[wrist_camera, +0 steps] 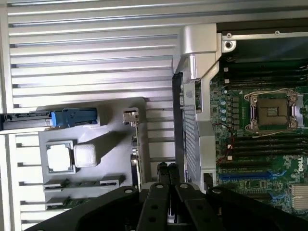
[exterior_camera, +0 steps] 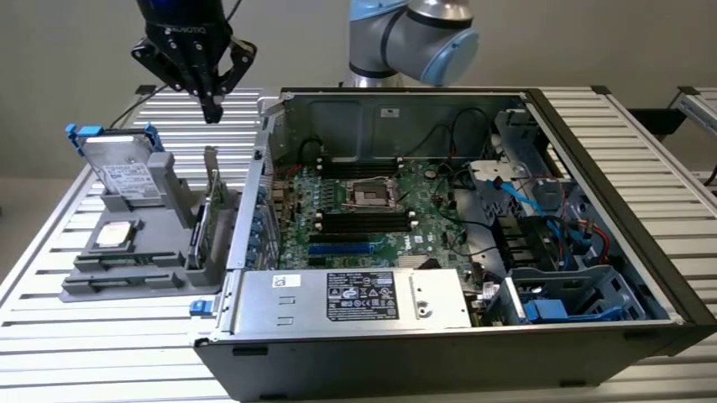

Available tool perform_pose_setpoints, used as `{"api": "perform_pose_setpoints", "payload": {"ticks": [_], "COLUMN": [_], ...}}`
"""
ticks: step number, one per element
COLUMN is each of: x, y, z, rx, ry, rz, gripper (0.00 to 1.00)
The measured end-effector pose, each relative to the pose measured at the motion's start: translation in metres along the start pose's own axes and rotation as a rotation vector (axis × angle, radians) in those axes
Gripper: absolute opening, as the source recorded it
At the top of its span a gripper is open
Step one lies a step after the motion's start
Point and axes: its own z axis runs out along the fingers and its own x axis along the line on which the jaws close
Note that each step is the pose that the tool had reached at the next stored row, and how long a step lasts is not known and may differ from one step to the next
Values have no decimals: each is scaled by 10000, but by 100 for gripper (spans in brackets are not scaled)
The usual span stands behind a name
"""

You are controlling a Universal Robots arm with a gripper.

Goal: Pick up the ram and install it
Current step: 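Reach for the ram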

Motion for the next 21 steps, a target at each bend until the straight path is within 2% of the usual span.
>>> {"api": "perform_pose_setpoints", "payload": {"ticks": [3, 5, 16, 21], "x": [135, 228, 726, 948], "y": [-11, -18, -57, -102], "z": [7, 10, 29, 40], "rx": [-54, -83, -209, -334], "ry": [106, 144, 221, 294], "rz": [1, 3, 2, 1], "gripper": [10, 10, 10, 10]}}
